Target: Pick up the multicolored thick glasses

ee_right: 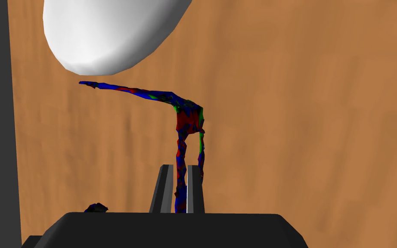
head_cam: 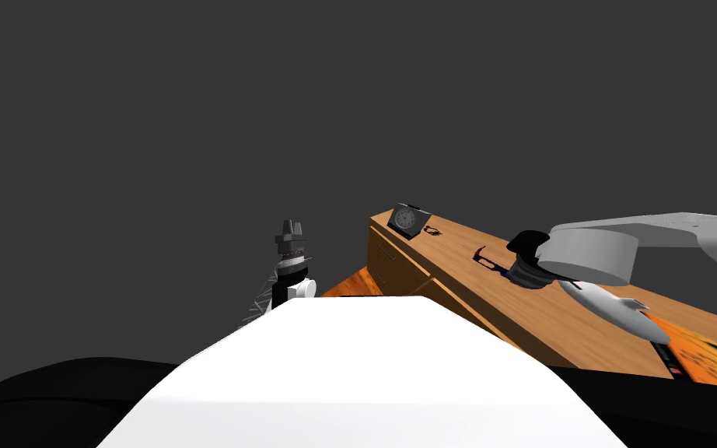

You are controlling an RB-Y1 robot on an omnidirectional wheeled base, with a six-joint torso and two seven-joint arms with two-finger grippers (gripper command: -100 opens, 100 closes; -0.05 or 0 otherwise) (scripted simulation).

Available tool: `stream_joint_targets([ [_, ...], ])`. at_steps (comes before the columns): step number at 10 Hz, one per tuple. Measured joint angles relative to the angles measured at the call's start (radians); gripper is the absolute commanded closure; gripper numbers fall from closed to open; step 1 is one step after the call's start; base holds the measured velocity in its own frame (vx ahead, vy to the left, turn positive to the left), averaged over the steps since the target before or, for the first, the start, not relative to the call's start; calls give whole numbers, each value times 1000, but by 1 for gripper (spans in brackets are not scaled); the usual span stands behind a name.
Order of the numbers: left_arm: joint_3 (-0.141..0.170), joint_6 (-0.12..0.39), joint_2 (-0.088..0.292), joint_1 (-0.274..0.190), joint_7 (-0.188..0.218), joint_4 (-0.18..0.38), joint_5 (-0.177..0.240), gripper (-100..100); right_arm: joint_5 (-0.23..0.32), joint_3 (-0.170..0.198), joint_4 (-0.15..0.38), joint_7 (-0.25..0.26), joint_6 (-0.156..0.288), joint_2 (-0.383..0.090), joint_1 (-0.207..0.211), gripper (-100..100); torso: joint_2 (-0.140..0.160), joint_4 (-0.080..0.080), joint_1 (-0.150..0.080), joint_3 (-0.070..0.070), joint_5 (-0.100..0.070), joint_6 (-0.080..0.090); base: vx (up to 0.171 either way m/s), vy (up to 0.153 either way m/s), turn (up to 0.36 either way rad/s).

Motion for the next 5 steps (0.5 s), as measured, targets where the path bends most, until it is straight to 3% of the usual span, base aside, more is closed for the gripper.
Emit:
stream_joint_targets([
  [1,0,0,0,0,0,0,0,0,0,0,0,0,0,0,0,0,0,0,0,0,0,0,0,0,0],
  [2,0,0,0,0,0,0,0,0,0,0,0,0,0,0,0,100,0,0,0,0,0,0,1,13,-35],
  [4,0,0,0,0,0,0,0,0,-33,-3,-23,15,4,-35,-16,100,0,0,3,0,1,0,2,17,-30],
  [5,0,0,0,0,0,0,0,0,-35,-4,-24,16,4,-37,-17,0,0,0,2,0,1,0,0,0,0],
])
